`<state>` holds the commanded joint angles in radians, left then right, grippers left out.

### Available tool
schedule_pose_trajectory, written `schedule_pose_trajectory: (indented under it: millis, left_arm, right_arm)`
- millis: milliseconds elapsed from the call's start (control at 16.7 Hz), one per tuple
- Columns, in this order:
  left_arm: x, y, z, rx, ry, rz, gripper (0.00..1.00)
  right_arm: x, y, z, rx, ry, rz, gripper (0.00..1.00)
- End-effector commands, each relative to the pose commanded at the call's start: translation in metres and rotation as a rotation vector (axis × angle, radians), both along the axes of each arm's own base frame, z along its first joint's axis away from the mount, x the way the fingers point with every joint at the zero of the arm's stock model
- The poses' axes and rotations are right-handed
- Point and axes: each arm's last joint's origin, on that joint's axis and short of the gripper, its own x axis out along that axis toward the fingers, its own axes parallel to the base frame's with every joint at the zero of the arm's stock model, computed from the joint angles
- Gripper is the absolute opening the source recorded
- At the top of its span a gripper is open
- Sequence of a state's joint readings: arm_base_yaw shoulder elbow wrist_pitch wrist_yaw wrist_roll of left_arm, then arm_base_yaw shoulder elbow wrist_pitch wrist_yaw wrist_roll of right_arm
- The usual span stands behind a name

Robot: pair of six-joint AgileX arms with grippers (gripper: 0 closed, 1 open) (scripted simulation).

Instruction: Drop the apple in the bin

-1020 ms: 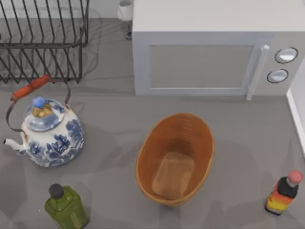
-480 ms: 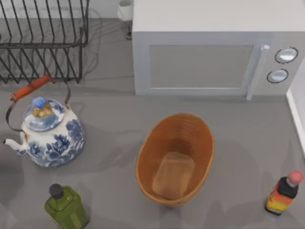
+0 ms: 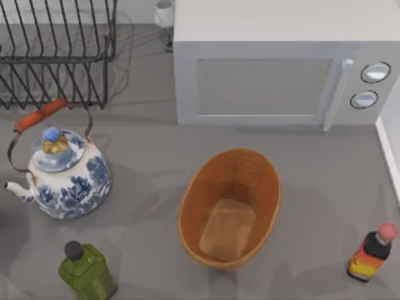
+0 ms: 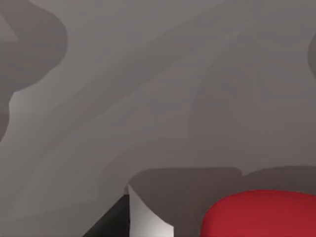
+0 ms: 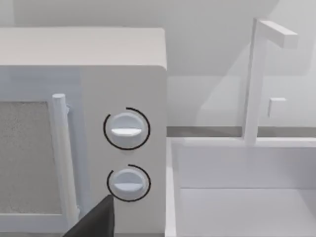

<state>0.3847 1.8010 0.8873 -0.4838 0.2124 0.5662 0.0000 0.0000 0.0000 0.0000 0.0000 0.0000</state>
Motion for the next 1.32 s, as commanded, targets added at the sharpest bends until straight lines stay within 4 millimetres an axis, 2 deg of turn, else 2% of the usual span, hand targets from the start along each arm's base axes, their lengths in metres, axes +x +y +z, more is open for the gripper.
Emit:
schedule_pose_trajectory:
  millis: [180, 960, 1320]
  left_arm:
    - [0.0, 0.0, 0.0, 0.0, 0.0, 0.0, 1.0]
    - [0.0, 0.0, 0.0, 0.0, 0.0, 0.0, 0.02]
    - [0.0, 0.0, 0.0, 0.0, 0.0, 0.0, 0.0]
  right_arm:
    - [0.0, 0.0, 0.0, 0.0, 0.0, 0.0, 1.0]
    - [0.0, 0.0, 0.0, 0.0, 0.0, 0.0, 1.0]
    - [0.0, 0.0, 0.0, 0.0, 0.0, 0.0, 1.0]
